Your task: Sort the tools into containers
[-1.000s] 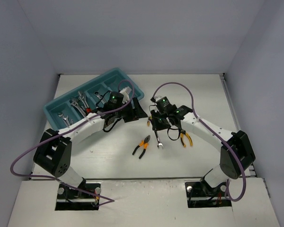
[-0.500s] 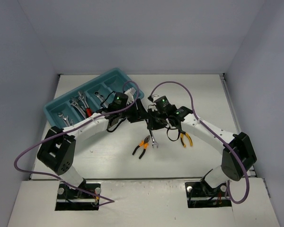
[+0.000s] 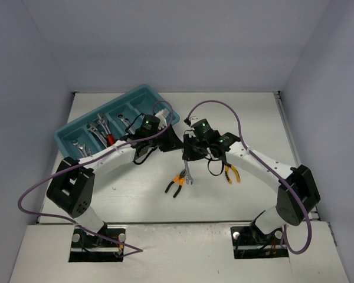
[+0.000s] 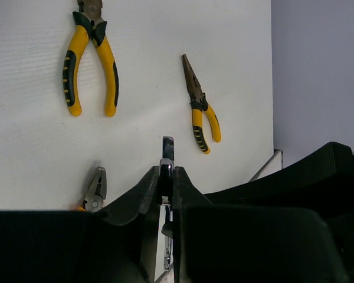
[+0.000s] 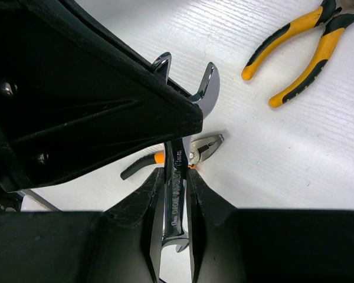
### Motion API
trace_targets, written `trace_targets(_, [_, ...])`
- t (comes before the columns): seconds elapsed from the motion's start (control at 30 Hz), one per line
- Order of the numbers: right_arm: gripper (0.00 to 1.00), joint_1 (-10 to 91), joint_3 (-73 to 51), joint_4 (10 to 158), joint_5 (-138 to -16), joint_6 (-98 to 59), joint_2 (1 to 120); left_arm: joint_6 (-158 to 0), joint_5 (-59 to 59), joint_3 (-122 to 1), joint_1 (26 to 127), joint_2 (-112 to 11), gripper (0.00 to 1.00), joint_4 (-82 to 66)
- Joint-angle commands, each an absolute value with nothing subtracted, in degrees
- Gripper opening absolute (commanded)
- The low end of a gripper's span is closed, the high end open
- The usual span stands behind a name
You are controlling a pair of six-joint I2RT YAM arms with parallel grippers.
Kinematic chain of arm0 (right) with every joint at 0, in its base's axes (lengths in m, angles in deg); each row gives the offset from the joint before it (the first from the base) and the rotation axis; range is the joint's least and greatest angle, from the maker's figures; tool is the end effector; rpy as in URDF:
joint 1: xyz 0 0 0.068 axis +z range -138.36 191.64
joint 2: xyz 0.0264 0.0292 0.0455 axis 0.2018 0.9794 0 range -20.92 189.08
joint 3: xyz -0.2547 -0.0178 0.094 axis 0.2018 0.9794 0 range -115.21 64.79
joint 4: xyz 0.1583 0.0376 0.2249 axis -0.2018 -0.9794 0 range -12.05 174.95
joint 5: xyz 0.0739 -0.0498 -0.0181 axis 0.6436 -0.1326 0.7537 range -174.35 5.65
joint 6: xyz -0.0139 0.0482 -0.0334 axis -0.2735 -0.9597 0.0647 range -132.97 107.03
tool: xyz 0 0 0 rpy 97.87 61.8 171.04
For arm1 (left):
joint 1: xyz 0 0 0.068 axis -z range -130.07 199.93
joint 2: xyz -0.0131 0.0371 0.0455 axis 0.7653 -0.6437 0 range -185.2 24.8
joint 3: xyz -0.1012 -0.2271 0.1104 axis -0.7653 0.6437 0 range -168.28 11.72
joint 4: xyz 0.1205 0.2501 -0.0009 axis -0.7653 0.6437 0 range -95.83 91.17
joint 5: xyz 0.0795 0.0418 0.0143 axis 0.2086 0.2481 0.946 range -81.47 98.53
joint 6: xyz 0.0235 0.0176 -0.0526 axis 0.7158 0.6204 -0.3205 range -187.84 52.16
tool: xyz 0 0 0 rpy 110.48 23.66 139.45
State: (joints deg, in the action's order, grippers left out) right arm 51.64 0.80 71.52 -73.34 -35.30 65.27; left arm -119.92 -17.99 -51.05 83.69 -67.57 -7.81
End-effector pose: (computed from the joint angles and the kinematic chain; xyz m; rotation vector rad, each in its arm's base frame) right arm 0.2731 0.2403 0.2640 -0.4656 2.2544 0.8006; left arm 0.3126 -0.2330 0.2463 -0.0418 2.3071 -1.3358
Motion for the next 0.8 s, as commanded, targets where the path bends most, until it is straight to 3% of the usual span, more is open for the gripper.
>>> trace_targets(0.0, [0.26, 52.51, -2.27, 77.12, -72.65, -36.00, 61.43, -119.96, -17.14, -52.54, 83.86, -62.84, 0.00, -11.20])
trace_targets(0.07, [0.46, 52.43, -2.50, 77.01, -73.14, -35.43, 60.75, -118.31, -15.81, -53.42, 83.02, -60.44, 0.00, -7.84])
trace_targets(0.17, [0.60, 52.15, -3.13, 76.81, -73.36, -35.13, 60.10, -115.07, -14.35, -55.61, 79.52, -57.09, 0.00, 1.67])
trace_targets(0.3, [0.63, 51.96, -4.56, 76.66, -72.77, -35.23, 59.47, -112.86, -15.94, -57.06, 71.79, -52.18, 0.00, 8.10])
trace_targets(0.47, [0.64, 51.00, -4.28, 76.51, -75.44, -33.97, 58.09, -103.98, -19.83, -62.21, 52.57, -49.65, 0.00, 23.90])
trace_targets(0.63, [0.64, 49.15, -1.82, 76.50, -74.33, -33.44, 58.82, -93.66, -23.50, -70.08, 35.17, -53.85, 0.00, 37.00])
trace_targets(0.77, [0.64, 48.70, -0.71, 76.42, -73.63, -32.54, 58.83, -89.63, -21.04, -73.34, 27.68, -58.21, 0.00, 42.39])
